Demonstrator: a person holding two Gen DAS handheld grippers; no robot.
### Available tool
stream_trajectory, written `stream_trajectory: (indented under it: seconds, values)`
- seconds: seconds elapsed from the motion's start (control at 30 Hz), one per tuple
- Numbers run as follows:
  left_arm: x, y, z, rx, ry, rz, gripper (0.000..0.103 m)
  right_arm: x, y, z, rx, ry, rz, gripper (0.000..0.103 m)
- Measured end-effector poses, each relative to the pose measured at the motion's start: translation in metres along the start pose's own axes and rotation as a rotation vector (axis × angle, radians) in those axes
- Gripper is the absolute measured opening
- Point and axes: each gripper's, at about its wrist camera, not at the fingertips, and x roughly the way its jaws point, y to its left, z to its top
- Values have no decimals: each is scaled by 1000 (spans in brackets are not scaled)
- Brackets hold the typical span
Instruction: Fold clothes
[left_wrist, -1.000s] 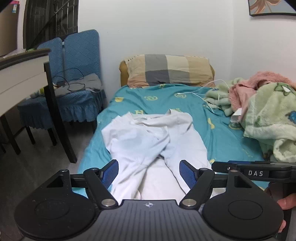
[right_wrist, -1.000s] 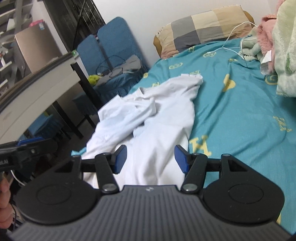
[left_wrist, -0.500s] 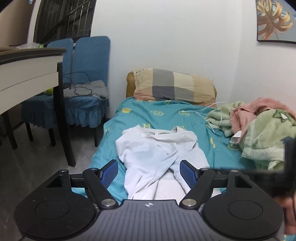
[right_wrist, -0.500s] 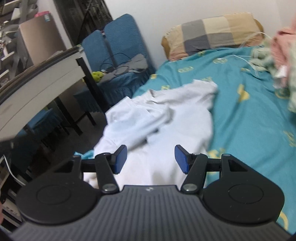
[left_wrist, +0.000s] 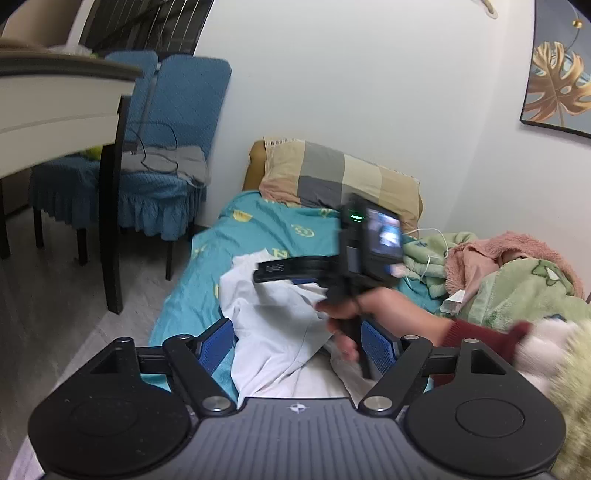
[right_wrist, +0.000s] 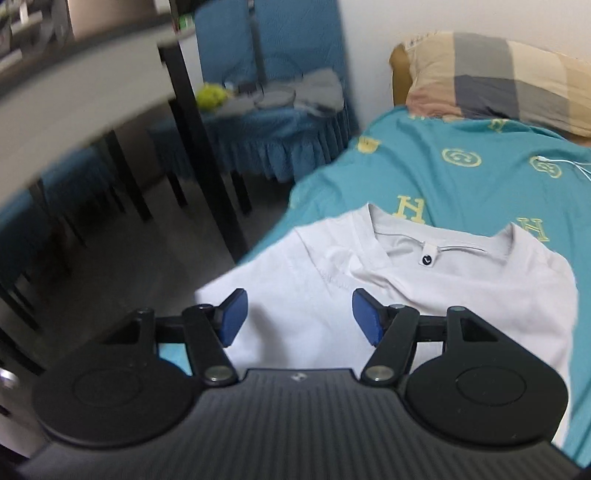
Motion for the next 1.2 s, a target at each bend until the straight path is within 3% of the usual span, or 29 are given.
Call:
stream_trajectory:
  seconds: [0.13,0.27,0.3,0.37,0.43,0.57,0.63,0.73,0.87,0.97,1.1,1.2]
  values:
    - [16,15,-4,-42,40,-2,78,30,3,3,-6,65,61,65]
    - [20,32,-5,-103,48,-13,78,35,17,-7,-117,123,76,65]
    - [20,36,-4,-118,50,-17,78,35,20,-10,-149,139,73,61]
    - [20,39,-5,-129,51,-18,78,34,21,-13,-160,169,43,40]
    - [20,40,-5,-132,50,-15,78,26,22,-10,-140,138,34,22]
    - [16,38,-6,-130,44,-9,78,-2,25,1,-87,12,-13,14]
    - [13,35,-6,-126,41,-7,78,-18,27,3,-71,-54,-47,13]
    - [12,32,-7,-114,42,-4,78,-41,28,1,-45,-191,-171,14]
    - [17,28,-9,-92,63,4,78,-42,15,-10,27,-228,-356,14]
    - [23,24,-12,-63,89,28,78,-28,-10,-21,127,-180,-429,15]
    - [30,25,-14,-60,112,41,78,-20,-47,-32,268,-140,-249,24]
    - [33,28,-16,-78,117,33,78,-31,-67,-36,318,-180,-53,59]
